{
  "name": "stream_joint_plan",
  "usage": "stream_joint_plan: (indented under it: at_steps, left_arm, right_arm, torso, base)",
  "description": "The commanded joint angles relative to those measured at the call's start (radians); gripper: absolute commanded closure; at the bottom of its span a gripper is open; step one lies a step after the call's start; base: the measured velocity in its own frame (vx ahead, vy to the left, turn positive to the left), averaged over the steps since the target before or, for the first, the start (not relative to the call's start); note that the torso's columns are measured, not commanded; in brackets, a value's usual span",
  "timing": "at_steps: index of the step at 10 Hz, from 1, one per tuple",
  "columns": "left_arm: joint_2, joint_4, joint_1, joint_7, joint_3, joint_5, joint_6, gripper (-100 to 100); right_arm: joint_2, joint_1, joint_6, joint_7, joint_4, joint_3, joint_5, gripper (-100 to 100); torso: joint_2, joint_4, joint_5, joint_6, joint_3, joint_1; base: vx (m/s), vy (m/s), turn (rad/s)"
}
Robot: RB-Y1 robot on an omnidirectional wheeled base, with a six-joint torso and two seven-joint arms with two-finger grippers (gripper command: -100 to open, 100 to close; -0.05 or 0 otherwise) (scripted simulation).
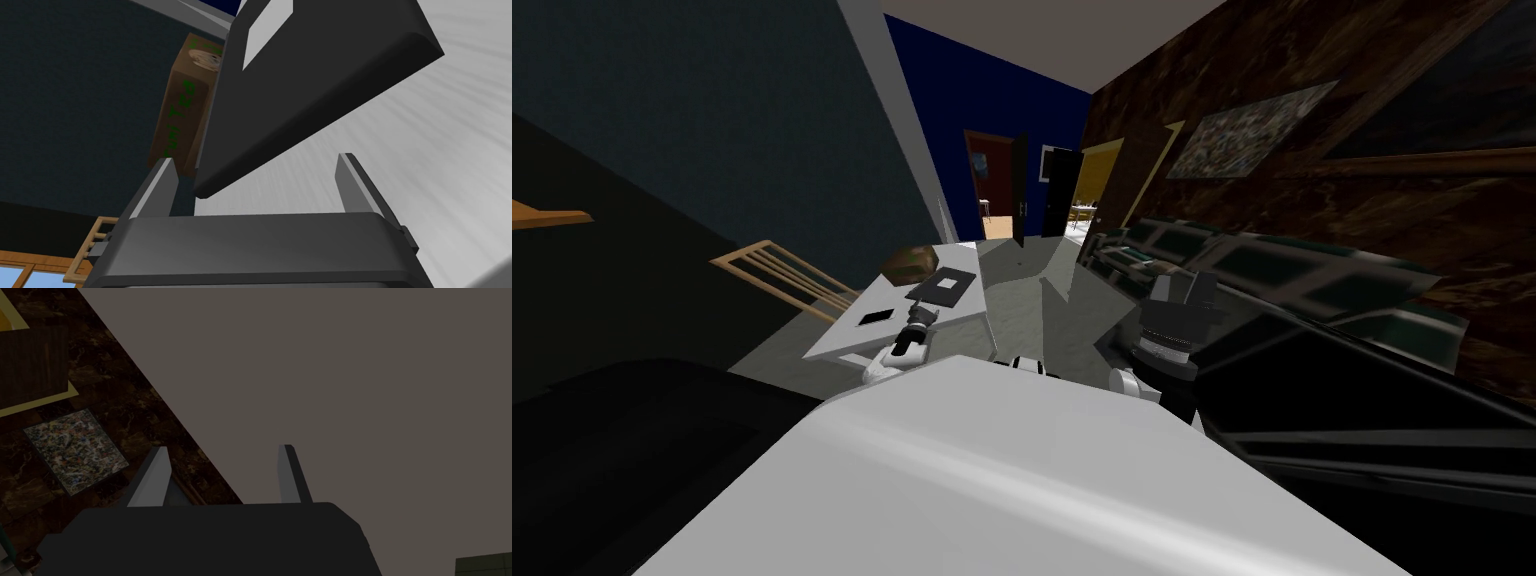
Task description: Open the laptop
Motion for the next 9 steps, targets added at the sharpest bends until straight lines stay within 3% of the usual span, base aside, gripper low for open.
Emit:
stream_joint_plan:
  at_steps: [1,3,4,5,7,8,9]
  left_arm:
    - [-0.017,0.054,-0.076,-0.069,-0.028,0.05,0.027,-100]
    - [-0.017,0.081,-0.14,-0.12,-0.028,0.053,0.027,-100]
    - [-0.017,0.081,-0.16,-0.124,-0.028,0.053,0.027,-100]
    - [-0.029,0.143,-0.202,-0.166,-0.055,0.103,0.054,-100]
    - [-0.029,0.153,-0.264,-0.221,-0.055,0.105,0.054,-100]
    - [-0.029,0.153,-0.279,-0.221,-0.055,0.105,0.054,-100]
    - [-0.041,0.205,-0.313,-0.267,-0.082,0.154,0.081,-100]
  right_arm:
    - [0.0,0.0,0.0,0.0,0.0,0.0,0.0,0]
    - [0.0,0.0,0.0,0.0,0.0,0.0,0.0,0]
    - [0.0,0.0,0.0,0.0,0.0,0.0,0.0,0]
    - [0.0,0.0,0.0,0.0,0.0,0.0,0.0,0]
    - [0.0,0.0,0.0,0.0,0.0,0.0,0.0,0]
    - [0.0,0.0,0.0,0.0,0.0,0.0,0.0,0]
    - [0.0,0.0,0.0,0.0,0.0,0.0,0.0,0]
  torso:
    - [-0.003,-0.001,0.0,-0.001,-0.002,-0.001]
    - [0.001,0.0,0.0,0.0,0.001,0.0]
    - [-0.002,0.0,0.0,0.0,-0.001,-0.001]
    - [-0.004,-0.001,0.0,-0.001,-0.003,-0.001]
    - [0.002,0.0,0.0,-0.001,0.001,0.001]
    - [0.0,0.0,0.0,0.0,0.0,0.0]
    - [-0.003,-0.001,0.0,-0.001,-0.002,-0.001]
  base:
    - [-0.091,0.028,0.223]
    - [-0.081,0.017,0.063]
    - [-0.014,0.008,-0.034]
    - [-0.073,0.03,0.19]
    - [-0.09,0.026,0.068]
    - [-0.015,0.013,-0.016]
    - [-0.07,0.054,0.241]
